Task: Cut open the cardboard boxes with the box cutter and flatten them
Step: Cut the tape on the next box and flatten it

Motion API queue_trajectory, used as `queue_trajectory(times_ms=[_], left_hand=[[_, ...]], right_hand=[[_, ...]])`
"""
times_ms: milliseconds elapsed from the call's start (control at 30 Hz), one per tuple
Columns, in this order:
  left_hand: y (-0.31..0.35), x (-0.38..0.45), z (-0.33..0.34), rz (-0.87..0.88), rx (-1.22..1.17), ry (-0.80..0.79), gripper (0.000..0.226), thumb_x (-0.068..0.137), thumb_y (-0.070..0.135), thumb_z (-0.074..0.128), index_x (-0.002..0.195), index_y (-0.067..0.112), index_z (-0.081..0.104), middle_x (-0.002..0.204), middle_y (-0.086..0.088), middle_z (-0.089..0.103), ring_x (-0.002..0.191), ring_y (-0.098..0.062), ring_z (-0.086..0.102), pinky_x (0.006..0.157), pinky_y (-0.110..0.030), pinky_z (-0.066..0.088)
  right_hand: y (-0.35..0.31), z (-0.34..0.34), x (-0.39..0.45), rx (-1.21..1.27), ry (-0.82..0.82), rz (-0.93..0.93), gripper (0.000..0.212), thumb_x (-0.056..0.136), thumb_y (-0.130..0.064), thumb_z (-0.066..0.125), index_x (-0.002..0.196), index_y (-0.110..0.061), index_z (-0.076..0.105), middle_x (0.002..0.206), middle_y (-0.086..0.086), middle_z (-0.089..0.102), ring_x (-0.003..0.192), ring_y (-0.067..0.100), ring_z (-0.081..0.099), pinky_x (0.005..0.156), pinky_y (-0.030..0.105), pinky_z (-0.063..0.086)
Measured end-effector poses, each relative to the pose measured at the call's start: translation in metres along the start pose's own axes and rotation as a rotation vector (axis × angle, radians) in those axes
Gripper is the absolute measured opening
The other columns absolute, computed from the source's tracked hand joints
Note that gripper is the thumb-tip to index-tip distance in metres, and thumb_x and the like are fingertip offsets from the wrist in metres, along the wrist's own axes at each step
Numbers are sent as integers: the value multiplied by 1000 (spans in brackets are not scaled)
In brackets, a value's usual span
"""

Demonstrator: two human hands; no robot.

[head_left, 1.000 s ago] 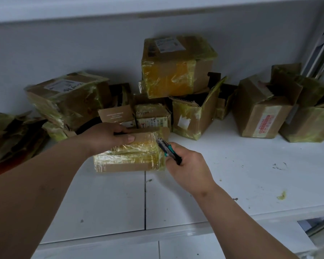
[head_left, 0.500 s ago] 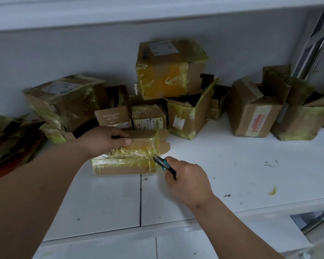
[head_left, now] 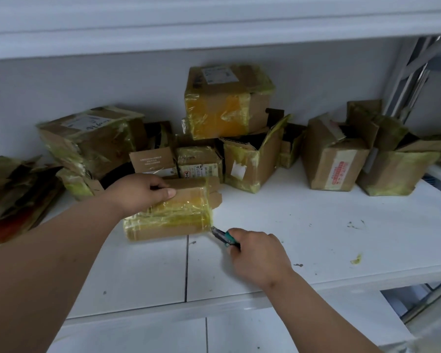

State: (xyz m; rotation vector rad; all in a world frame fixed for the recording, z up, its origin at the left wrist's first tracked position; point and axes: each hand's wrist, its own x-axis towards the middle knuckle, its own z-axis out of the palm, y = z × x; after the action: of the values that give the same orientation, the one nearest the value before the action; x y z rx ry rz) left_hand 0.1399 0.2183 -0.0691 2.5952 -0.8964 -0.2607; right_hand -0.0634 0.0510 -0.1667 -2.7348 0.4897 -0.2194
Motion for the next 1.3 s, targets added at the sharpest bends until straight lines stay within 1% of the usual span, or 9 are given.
queue_trajectory(times_ms=[100, 200, 333, 467, 600, 767, 1033, 1167, 1300], left_hand=[[13, 0, -7, -16, 153, -16, 41, 92, 60, 50, 120, 33, 63, 122, 4, 63, 104, -15, 56, 77, -26, 41], [26, -1, -9, -35, 232, -115, 53, 95, 59, 46, 141, 35, 49, 141, 4, 53, 120, -19, 54, 83, -25, 44], [28, -6, -2, -104, 160, -201, 70, 86, 73, 42, 148, 43, 35, 144, 2, 47, 105, -21, 61, 74, -33, 60], [22, -3, 12, -73, 406, -169, 84, 74, 88, 16, 149, 52, 20, 161, 5, 21, 143, -32, 24, 112, -44, 31], [18, -6, 26, -96, 217, -209, 81, 81, 82, 22, 153, 45, 15, 163, 5, 9, 149, -30, 6, 118, -49, 12], [20, -4, 24, -37, 92, -192, 89, 79, 76, 28, 155, 29, 21, 163, 1, 17, 148, -22, 18, 117, -34, 18], [18, -4, 30, -33, 60, -191, 92, 77, 78, 29, 155, 30, 19, 163, 1, 18, 147, -23, 21, 117, -34, 22], [19, -4, 31, -30, 52, -183, 81, 88, 71, 32, 156, 28, 21, 163, 0, 18, 148, -22, 20, 117, -34, 21], [21, -1, 31, -29, 59, -177, 77, 91, 68, 31, 155, 26, 22, 163, -1, 18, 149, -22, 17, 117, -34, 17]], right_hand=[[1, -6, 0, 269, 6, 196, 12, 92, -22, 46, 98, -25, 56, 75, -4, 60, 73, 23, 57, 61, 31, 42], [1, -2, 1, 564, 34, 359, 16, 91, -17, 47, 97, -27, 58, 81, 2, 65, 78, 28, 66, 72, 36, 55], [1, 4, 5, 744, 97, 479, 26, 92, -13, 43, 108, -29, 56, 87, 0, 64, 83, 29, 69, 81, 44, 56], [0, -9, 10, 919, 110, 504, 25, 98, -11, 44, 115, -26, 54, 86, 2, 66, 70, 23, 73, 66, 31, 53], [-13, -18, 7, 1122, -25, 469, 18, 99, -10, 49, 113, -18, 57, 77, 7, 68, 63, 28, 73, 59, 26, 56], [-13, -26, 7, 1208, 35, 487, 47, 97, -8, 52, 138, -30, 45, 74, 9, 70, 54, 25, 69, 46, 21, 47], [-25, -34, 18, 1278, -10, 506, 21, 94, -1, 53, 100, -19, 62, 65, 12, 63, 47, 27, 63, 50, 28, 53], [-30, -32, 27, 1238, 5, 486, 16, 91, 1, 51, 104, 2, 61, 64, 15, 60, 44, 29, 62, 58, 39, 56], [-39, -27, 29, 1223, 16, 487, 18, 90, 2, 51, 104, 7, 60, 58, 14, 58, 42, 30, 61, 52, 35, 54]])
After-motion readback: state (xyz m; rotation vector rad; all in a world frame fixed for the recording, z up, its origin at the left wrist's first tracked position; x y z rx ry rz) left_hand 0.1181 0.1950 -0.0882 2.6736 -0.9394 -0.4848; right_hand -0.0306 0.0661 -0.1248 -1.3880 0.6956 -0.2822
